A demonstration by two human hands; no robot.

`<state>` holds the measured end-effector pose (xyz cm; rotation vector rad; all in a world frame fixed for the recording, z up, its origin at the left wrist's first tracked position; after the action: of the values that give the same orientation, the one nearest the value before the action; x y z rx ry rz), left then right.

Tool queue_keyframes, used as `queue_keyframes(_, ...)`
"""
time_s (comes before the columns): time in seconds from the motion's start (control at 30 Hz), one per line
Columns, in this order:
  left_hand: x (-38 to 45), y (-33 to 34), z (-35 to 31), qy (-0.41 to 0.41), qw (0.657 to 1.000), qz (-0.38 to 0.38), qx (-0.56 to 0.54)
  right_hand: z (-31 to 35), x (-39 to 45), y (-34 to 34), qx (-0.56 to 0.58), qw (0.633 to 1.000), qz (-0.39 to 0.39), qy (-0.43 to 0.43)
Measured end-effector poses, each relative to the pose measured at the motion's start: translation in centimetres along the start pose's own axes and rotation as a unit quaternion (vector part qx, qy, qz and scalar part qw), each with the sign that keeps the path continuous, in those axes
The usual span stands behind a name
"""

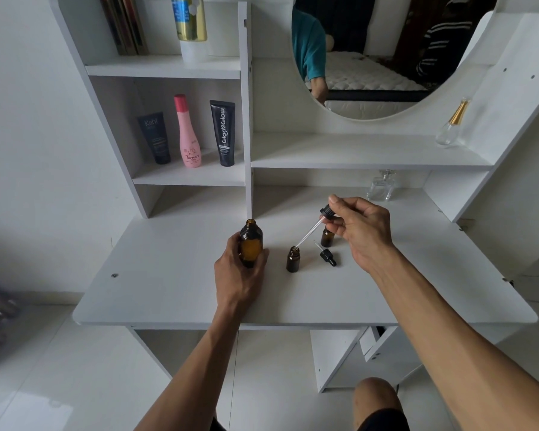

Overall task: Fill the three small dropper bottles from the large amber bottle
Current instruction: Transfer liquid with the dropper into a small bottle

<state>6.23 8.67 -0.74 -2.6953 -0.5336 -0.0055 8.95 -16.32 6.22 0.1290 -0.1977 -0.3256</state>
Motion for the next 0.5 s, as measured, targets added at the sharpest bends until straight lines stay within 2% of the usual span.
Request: queue_keyframes(0.5,-0.04,-0.05,0.05,-0.002,1.0,-0.003,0.003,0.02,-0.01,-0.05,0.006,1.0,-0.006,0.012)
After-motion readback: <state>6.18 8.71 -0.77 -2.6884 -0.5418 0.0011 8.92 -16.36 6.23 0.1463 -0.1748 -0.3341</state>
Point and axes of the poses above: each hand's wrist, its own x-axis towards the middle knuckle, its own y-axis out of the palm, z = x × y, the point moved 7 cm from there along x, towards the middle knuckle, and after that the axes turned 11 degrees about -y, right-handed, at the moved point
